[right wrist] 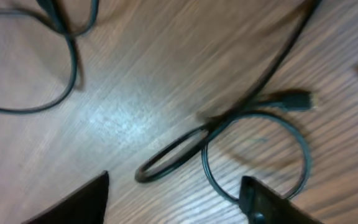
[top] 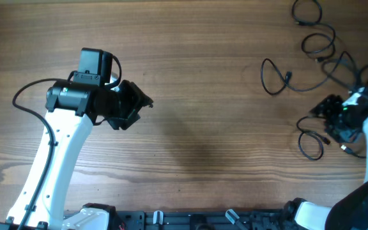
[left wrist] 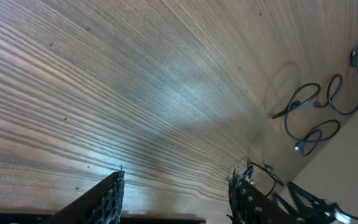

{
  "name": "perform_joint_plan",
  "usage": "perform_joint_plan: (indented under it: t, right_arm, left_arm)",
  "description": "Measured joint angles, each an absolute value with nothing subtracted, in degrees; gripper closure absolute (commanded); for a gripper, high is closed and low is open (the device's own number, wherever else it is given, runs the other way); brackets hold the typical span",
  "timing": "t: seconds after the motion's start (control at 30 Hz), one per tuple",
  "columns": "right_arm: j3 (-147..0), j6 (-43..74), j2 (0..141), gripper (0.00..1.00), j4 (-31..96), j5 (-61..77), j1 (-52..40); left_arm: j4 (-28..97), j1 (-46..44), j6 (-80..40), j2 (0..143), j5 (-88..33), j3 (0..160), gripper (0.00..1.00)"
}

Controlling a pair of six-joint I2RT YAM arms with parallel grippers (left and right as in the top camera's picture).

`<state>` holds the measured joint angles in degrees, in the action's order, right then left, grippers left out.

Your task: Untangle cables

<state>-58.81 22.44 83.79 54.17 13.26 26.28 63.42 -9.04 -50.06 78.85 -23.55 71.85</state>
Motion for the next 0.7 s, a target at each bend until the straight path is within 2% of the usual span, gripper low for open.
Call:
perform_joint_plan:
  t: [0.07,0.17,0.27,0.7]
  right_arm:
    - [-54.46,24.36,83.79,0.61,49.45,12.99,24.08]
    - [-49.06,27.40,83.79,0.83,41.91,12.78,22.94]
    - [-45.54,29.23,83.81,0.96,38.00,11.49,22.92]
    - [-45.15,33.63,88.09,0.96,34.89,6.59,22.90]
  left_arm:
    - [63.37,-9.04,-50.06,78.87,-23.53,71.85,0.44]
    - [63.40,-9.06,-50.06,78.85,-23.40,71.85,0.44]
    - [63.46,-9.06,-50.06,78.85,-23.40,71.85,0.44]
    - [63.42,-9.04,-50.06,78.85,-23.38,71.83,0.44]
